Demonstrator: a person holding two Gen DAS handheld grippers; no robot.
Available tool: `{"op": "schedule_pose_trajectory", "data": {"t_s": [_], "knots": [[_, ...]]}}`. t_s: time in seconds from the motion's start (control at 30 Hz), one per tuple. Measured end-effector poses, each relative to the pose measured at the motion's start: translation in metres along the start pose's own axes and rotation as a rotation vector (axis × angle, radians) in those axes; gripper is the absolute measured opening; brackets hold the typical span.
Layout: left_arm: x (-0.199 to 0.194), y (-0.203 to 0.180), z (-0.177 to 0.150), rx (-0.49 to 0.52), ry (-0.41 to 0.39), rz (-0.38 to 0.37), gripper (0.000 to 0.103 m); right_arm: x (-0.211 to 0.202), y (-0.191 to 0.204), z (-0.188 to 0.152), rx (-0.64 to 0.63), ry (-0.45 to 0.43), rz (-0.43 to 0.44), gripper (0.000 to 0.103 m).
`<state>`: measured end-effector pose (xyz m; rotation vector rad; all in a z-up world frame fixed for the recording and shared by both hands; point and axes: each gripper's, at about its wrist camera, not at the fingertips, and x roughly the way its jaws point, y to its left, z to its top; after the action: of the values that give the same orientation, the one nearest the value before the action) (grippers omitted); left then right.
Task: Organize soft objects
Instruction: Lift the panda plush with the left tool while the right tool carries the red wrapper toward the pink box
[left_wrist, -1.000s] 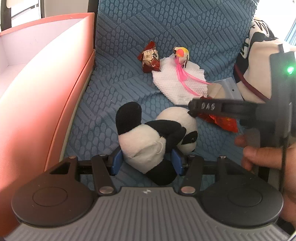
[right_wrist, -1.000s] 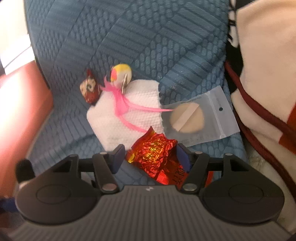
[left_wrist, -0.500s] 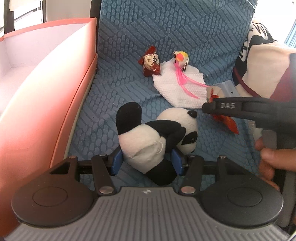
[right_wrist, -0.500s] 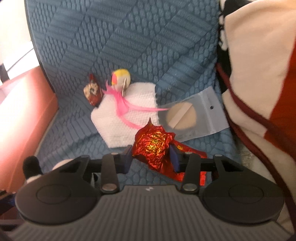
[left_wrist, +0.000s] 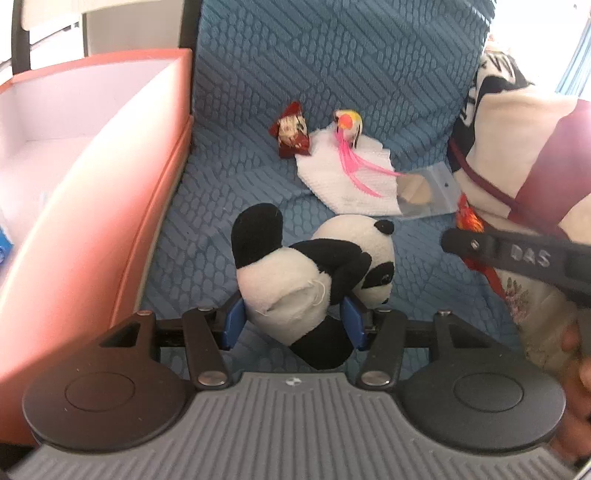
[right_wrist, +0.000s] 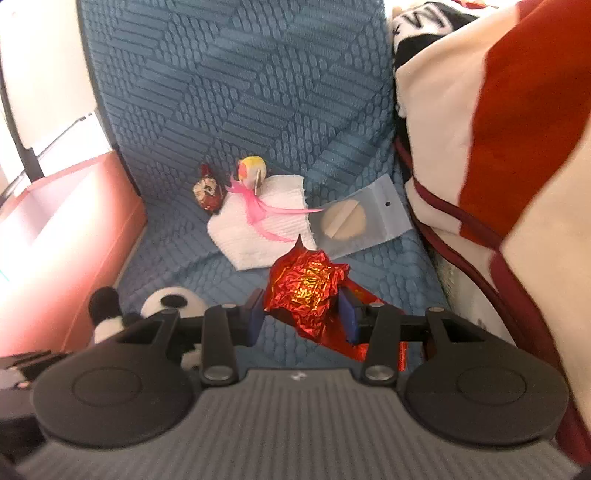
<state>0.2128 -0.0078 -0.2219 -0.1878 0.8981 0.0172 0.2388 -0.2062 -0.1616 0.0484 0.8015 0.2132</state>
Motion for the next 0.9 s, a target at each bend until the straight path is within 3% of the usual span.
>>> {"op": "schedule_pose_trajectory", "data": {"t_s": [0.43,0.9], "knots": [[-0.053,-0.002,-0.013,0.03,-0.052,-0.017,0.06,-0.07,0.001,-0.033,0.054,-0.026,0.005,0.046],[-0.104,-0.015,-0.024,0.06,-0.016,-0.097,0.06,-0.117,0.005,-0.049,0.062,-0.037,0.005,0.046]]}}
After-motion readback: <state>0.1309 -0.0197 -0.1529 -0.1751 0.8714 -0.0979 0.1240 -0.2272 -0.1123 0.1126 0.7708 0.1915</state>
